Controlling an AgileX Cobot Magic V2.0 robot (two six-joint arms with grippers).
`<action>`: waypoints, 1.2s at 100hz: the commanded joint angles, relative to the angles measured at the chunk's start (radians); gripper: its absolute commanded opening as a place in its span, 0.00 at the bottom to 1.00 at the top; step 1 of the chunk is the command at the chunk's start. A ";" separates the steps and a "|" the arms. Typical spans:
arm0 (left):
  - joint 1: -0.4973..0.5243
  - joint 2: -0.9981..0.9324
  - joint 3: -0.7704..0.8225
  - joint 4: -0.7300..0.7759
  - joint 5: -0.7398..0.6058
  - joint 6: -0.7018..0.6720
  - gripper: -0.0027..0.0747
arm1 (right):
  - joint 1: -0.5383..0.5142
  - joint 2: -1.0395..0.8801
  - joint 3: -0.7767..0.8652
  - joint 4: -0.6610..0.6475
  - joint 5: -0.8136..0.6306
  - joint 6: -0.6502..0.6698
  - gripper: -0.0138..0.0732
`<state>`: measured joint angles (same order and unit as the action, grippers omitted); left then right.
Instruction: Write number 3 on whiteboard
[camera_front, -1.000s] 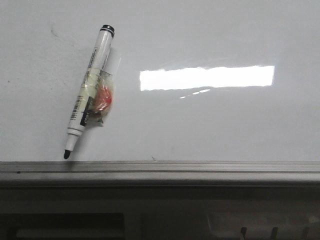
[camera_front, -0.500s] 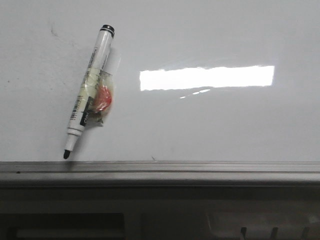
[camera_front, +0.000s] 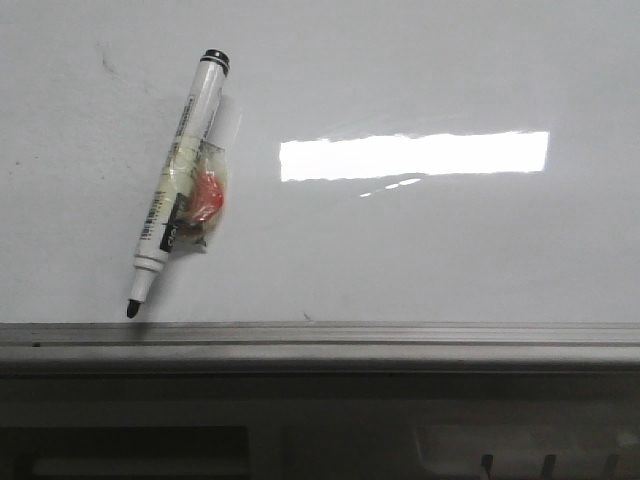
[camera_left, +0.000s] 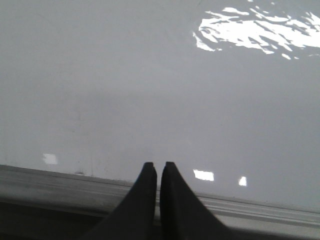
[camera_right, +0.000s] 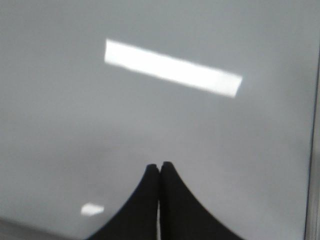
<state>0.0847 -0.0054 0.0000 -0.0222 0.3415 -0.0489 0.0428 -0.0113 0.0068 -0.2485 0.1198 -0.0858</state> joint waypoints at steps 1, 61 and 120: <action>0.003 -0.023 0.011 -0.053 -0.057 -0.006 0.02 | -0.004 -0.014 0.030 -0.032 -0.239 -0.004 0.09; 0.003 -0.023 -0.025 -1.144 -0.202 0.026 0.02 | -0.004 -0.014 -0.044 0.570 -0.157 0.277 0.09; -0.158 0.564 -0.634 -0.553 0.503 0.446 0.57 | 0.003 0.293 -0.499 0.521 0.380 0.006 0.67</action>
<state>-0.0256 0.4637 -0.5779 -0.5552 0.7829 0.3838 0.0428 0.2275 -0.4300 0.2697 0.5508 -0.0614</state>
